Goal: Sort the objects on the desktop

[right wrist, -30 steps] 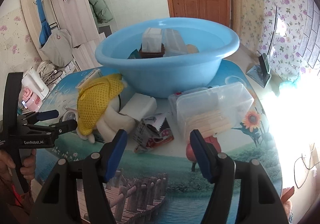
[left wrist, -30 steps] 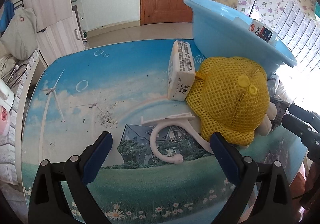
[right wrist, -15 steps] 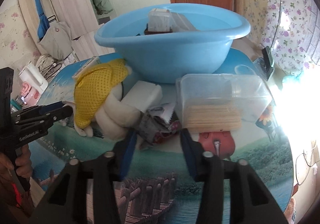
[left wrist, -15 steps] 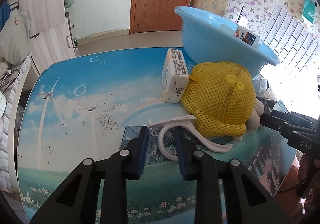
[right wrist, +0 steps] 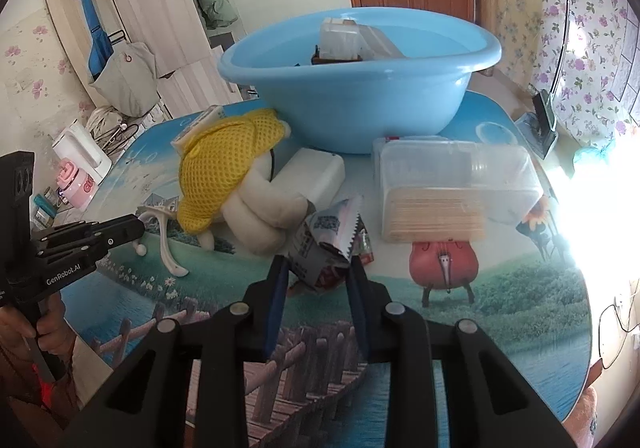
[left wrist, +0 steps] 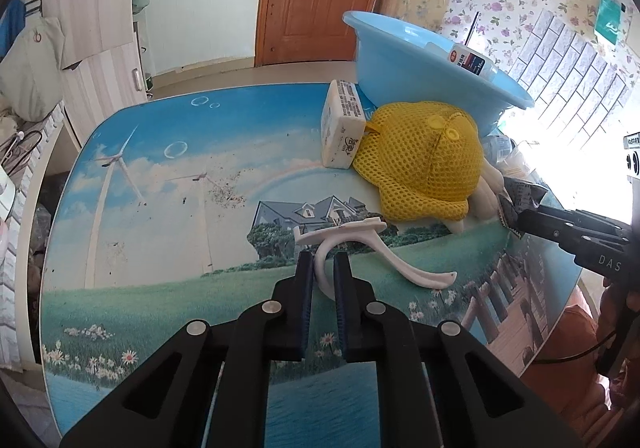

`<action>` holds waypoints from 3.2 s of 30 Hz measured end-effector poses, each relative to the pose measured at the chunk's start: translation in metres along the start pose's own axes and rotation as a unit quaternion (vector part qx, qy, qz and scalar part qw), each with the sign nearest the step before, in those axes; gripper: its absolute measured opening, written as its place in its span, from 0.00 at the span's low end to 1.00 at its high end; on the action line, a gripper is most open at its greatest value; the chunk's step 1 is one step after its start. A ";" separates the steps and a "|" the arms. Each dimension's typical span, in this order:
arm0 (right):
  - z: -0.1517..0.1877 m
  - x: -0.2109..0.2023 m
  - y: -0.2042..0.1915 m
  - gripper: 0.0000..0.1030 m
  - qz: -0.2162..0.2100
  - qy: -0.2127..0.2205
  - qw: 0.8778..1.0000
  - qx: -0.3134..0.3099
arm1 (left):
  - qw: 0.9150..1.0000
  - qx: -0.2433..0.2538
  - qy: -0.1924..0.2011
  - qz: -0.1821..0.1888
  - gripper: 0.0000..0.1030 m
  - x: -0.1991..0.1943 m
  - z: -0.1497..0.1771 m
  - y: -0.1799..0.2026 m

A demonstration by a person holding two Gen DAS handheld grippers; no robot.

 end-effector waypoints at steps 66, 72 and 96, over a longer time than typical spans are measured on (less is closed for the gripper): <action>0.012 -0.003 0.007 0.36 0.005 0.019 1.000 -0.005 | 1.000 0.007 0.010 -0.029 0.87 0.003 0.001 0.008; 0.013 -0.003 0.009 0.38 0.001 0.018 1.000 -0.006 | 0.999 0.015 0.004 -0.040 0.87 0.011 0.001 0.010; 0.015 -0.001 0.008 0.42 0.011 0.020 1.000 -0.009 | 0.998 0.056 0.017 -0.039 0.49 0.004 0.000 0.022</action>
Point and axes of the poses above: each gripper's, at about its wrist camera, not at the fingertips, and x roughly the way its jaws point, y to its right, z to its underside, the point moved 7 cm from there along x, roughly the way its jaws point, and after that the axes turned 11 degrees about x, right-handed, at the moved point
